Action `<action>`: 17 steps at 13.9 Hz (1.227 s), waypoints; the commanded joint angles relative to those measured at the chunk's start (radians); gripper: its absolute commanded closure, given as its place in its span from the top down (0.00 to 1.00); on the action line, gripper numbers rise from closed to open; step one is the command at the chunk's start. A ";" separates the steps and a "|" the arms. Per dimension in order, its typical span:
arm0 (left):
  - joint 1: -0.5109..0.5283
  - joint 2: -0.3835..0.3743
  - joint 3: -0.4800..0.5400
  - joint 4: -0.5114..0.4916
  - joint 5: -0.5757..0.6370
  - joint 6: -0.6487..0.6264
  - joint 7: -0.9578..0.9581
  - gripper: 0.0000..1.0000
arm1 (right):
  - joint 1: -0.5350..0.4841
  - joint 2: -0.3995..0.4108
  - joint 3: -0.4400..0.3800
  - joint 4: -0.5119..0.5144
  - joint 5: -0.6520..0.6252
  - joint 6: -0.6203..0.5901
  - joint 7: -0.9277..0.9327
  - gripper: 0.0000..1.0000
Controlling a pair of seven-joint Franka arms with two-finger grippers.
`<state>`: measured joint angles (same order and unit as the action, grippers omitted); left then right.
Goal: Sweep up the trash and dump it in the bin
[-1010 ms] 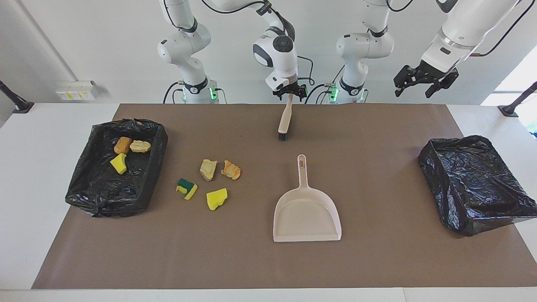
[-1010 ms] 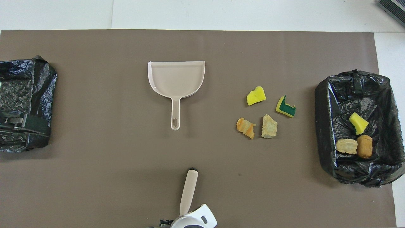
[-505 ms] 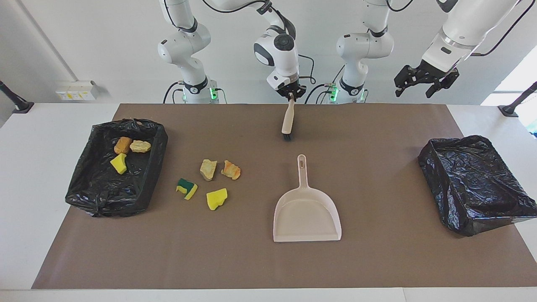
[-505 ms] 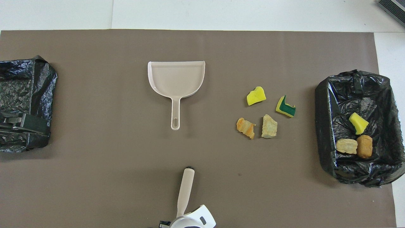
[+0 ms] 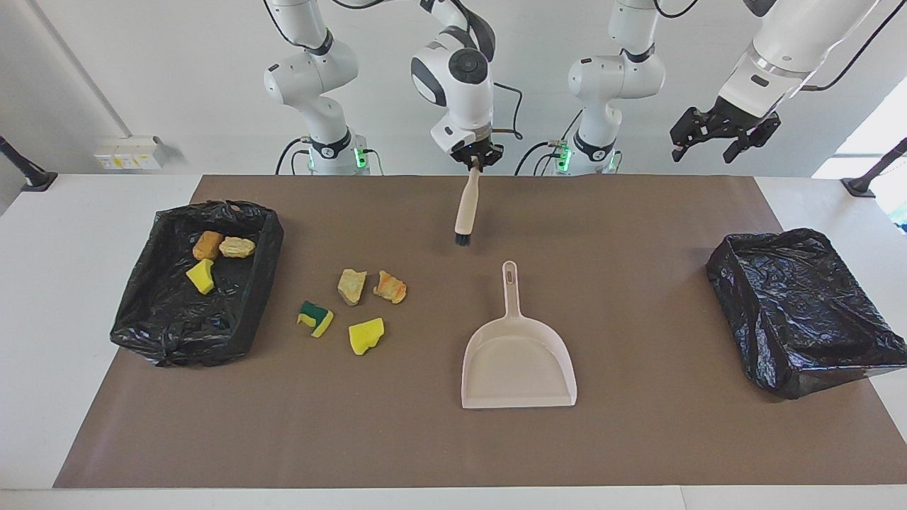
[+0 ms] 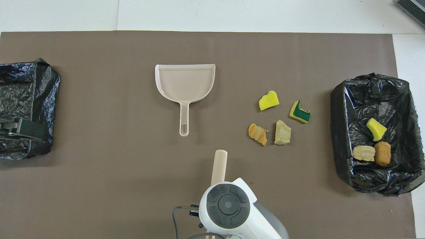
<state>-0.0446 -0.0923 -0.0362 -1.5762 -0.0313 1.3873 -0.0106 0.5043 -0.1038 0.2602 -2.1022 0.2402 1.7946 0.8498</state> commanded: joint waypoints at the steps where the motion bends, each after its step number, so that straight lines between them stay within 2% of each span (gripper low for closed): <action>1: -0.004 -0.007 -0.008 -0.005 0.014 0.033 0.000 1.00 | -0.111 -0.007 0.011 0.028 -0.128 -0.124 -0.159 0.00; 4: -0.009 0.003 -0.031 -0.011 0.014 0.077 -0.012 1.00 | -0.323 0.031 0.011 0.007 -0.273 -0.129 -0.499 0.00; 6: -0.047 0.023 -0.039 -0.018 0.014 0.116 -0.090 1.00 | -0.403 0.082 0.013 0.021 -0.445 -0.112 -0.631 0.00; 8: -0.102 0.060 -0.040 -0.030 0.013 0.166 -0.164 1.00 | -0.458 0.119 0.013 0.059 -0.545 -0.087 -0.716 0.00; 11: -0.173 0.117 -0.040 -0.073 0.004 0.303 -0.276 1.00 | -0.506 0.221 0.013 0.143 -0.691 -0.046 -0.759 0.00; 14: -0.239 0.184 -0.040 -0.116 0.001 0.442 -0.339 1.00 | -0.521 0.303 0.013 0.168 -0.827 0.020 -0.761 0.00; 17: -0.310 0.270 -0.040 -0.116 0.002 0.542 -0.416 1.00 | -0.538 0.317 0.017 0.146 -0.822 0.039 -0.747 0.00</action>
<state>-0.3061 0.1388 -0.0908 -1.6893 -0.0326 1.8709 -0.3846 -0.0120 0.2032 0.2556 -1.9619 -0.5662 1.8262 0.1105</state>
